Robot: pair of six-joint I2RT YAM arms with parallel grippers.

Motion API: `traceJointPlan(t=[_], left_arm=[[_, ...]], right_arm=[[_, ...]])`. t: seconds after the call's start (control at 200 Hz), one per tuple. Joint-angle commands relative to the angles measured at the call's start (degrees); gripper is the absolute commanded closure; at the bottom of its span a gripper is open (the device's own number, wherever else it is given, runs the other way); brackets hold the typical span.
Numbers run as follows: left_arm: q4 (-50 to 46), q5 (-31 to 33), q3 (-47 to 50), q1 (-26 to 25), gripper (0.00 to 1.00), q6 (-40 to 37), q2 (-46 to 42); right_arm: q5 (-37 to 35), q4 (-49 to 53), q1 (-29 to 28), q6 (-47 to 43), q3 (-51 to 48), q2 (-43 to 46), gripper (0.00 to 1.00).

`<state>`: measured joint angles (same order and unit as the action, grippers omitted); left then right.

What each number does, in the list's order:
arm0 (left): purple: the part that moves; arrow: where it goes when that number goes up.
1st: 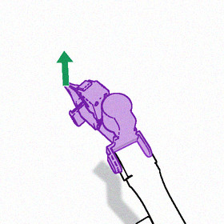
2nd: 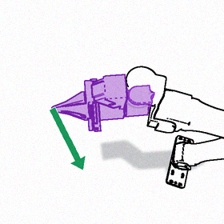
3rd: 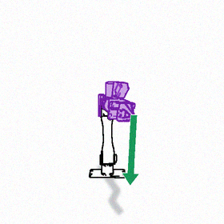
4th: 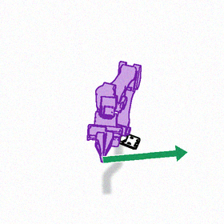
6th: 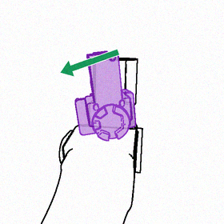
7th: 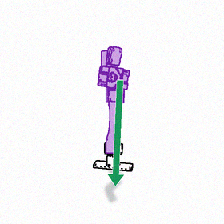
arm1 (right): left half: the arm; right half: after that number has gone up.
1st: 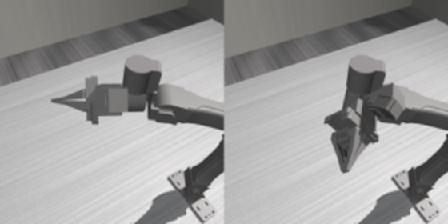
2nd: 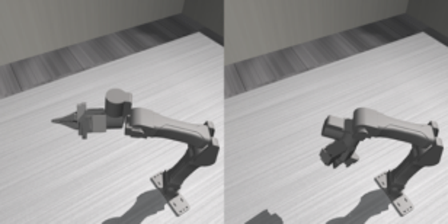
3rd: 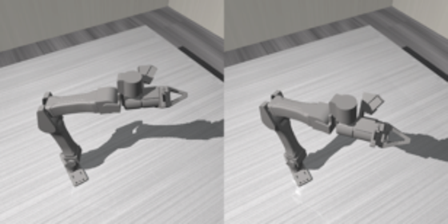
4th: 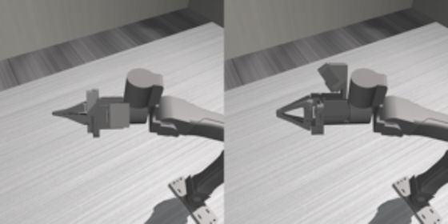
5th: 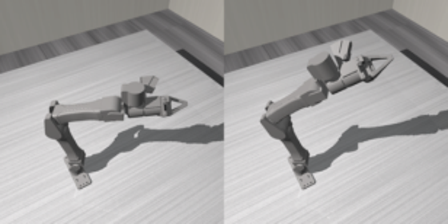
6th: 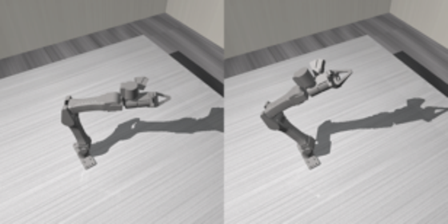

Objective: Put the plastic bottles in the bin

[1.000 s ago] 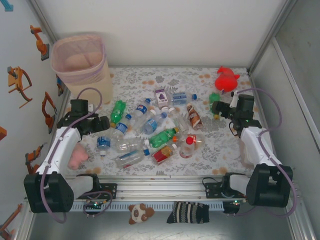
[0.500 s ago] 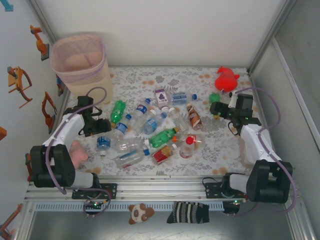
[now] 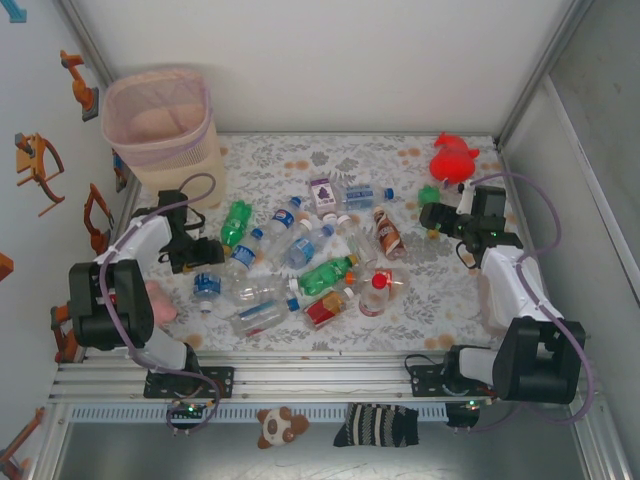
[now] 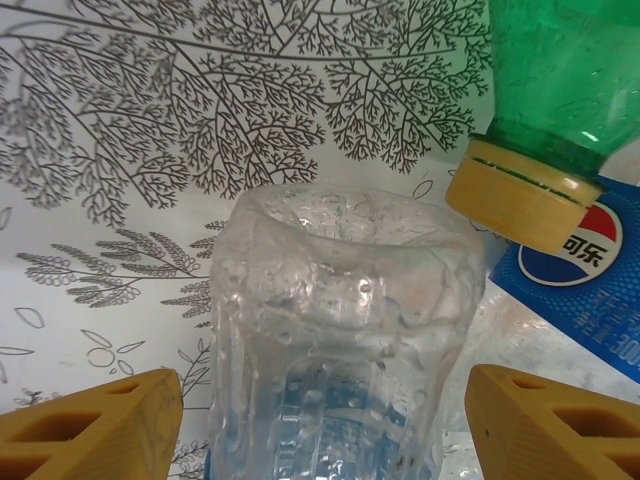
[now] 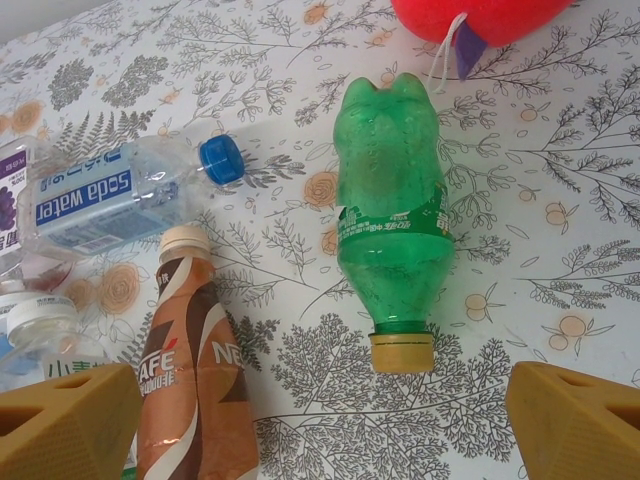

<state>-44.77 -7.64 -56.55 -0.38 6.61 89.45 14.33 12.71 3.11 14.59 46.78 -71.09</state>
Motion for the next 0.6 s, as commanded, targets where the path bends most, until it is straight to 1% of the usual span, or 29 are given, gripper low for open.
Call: traceJointPlan(t=[0.0,0.426,0.596], left_arm=[[-2.2,-1.5,-1.9,0.1,0.25,-1.6,1.5],[-2.3,-1.7,-3.0,0.1,0.25,-1.6,5.4],[-2.3,-2.1,-3.9,0.0,0.28,-1.5,7.3]], right_arm=[[-0.1,0.7,-0.4,0.0,2.0,-0.7,0.07],[0.2,0.5,-0.5,0.1,2.2,-2.1,0.08],[0.1,0.5,-0.4,0.2,1.9,-2.4,0.08]])
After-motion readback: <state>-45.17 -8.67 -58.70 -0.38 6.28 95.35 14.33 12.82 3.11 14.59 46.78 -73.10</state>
